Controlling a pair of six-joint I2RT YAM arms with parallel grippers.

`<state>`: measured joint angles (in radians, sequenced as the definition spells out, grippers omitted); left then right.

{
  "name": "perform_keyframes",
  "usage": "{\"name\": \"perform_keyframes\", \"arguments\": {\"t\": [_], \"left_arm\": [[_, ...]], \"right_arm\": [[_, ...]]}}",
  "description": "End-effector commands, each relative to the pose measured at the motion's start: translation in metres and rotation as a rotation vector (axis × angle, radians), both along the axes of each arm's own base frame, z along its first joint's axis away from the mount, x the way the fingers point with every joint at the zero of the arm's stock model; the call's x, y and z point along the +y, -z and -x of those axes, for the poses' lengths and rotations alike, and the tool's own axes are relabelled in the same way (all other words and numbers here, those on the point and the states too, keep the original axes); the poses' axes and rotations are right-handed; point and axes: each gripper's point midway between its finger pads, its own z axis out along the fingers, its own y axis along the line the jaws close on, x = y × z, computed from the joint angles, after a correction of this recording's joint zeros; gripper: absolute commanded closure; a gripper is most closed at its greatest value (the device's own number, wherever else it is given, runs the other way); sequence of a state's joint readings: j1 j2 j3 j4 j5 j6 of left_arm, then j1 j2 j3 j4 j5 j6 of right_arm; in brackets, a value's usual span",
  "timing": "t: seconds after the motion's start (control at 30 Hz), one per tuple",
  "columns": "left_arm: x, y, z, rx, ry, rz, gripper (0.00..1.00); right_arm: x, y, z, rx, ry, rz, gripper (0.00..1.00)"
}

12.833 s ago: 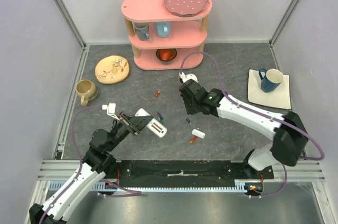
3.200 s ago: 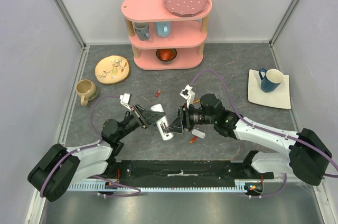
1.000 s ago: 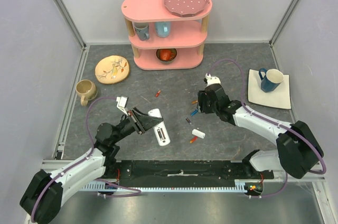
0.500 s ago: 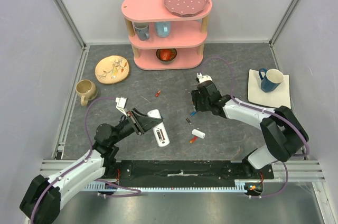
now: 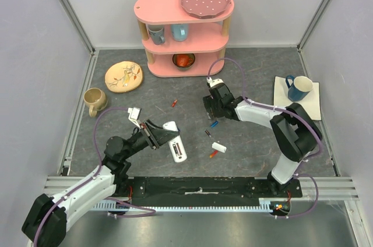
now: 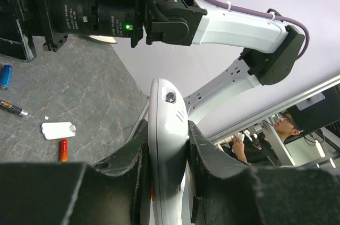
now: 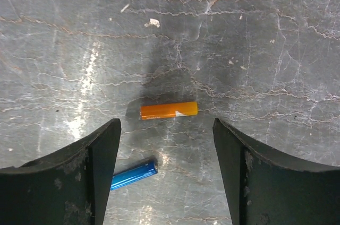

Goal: Load the batteries into the remote control

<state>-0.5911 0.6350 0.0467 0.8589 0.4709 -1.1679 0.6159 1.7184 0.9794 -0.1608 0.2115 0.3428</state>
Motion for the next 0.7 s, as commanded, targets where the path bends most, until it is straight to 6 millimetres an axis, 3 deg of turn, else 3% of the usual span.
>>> {"name": "perform_keyframes", "arguments": {"t": [0.0,0.37,0.67], "left_arm": [[0.003,0.036,0.009,0.009,0.009,-0.058,0.98],[0.003,0.036,0.009,0.010,0.011,-0.059,0.98],[0.003,0.038,0.009,0.009,0.012,-0.067,0.98]], "right_arm": [[-0.002,-0.004,-0.012,-0.024,-0.019,0.049,0.22],[0.004,0.003,-0.020,-0.002,-0.024,0.057,0.25],[-0.003,0.017,-0.014,0.037,-0.029,0.070,0.32]]}}
